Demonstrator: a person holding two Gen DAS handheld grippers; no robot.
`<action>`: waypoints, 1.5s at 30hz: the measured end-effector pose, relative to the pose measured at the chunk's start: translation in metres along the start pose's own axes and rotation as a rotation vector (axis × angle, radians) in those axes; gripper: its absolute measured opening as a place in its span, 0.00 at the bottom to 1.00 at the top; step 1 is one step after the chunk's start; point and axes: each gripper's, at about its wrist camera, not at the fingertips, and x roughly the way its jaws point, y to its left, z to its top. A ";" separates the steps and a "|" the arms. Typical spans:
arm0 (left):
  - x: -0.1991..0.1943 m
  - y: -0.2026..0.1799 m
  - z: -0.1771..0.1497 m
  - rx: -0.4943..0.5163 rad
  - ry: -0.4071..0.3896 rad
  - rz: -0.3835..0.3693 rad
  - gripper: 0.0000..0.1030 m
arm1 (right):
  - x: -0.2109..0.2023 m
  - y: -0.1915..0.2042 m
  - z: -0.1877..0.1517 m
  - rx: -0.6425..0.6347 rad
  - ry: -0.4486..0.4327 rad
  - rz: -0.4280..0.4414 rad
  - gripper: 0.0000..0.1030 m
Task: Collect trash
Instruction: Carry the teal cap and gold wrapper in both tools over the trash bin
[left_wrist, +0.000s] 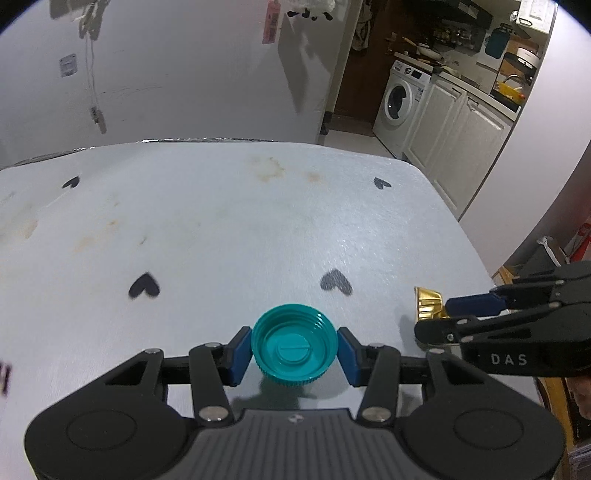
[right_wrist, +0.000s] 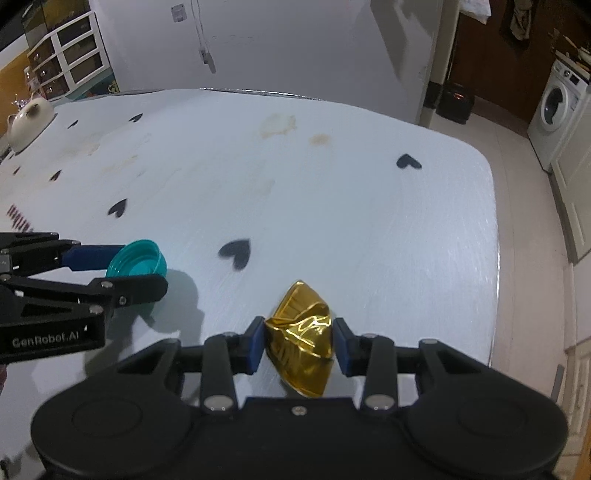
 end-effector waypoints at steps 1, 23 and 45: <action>-0.004 -0.001 -0.003 -0.002 -0.001 0.001 0.48 | -0.005 0.002 -0.004 0.003 -0.002 0.000 0.38; -0.096 -0.043 -0.046 -0.034 -0.032 0.056 0.48 | -0.112 0.010 -0.071 0.095 -0.138 -0.004 0.38; -0.128 -0.168 -0.068 -0.013 -0.061 0.077 0.48 | -0.201 -0.059 -0.150 0.143 -0.224 0.001 0.38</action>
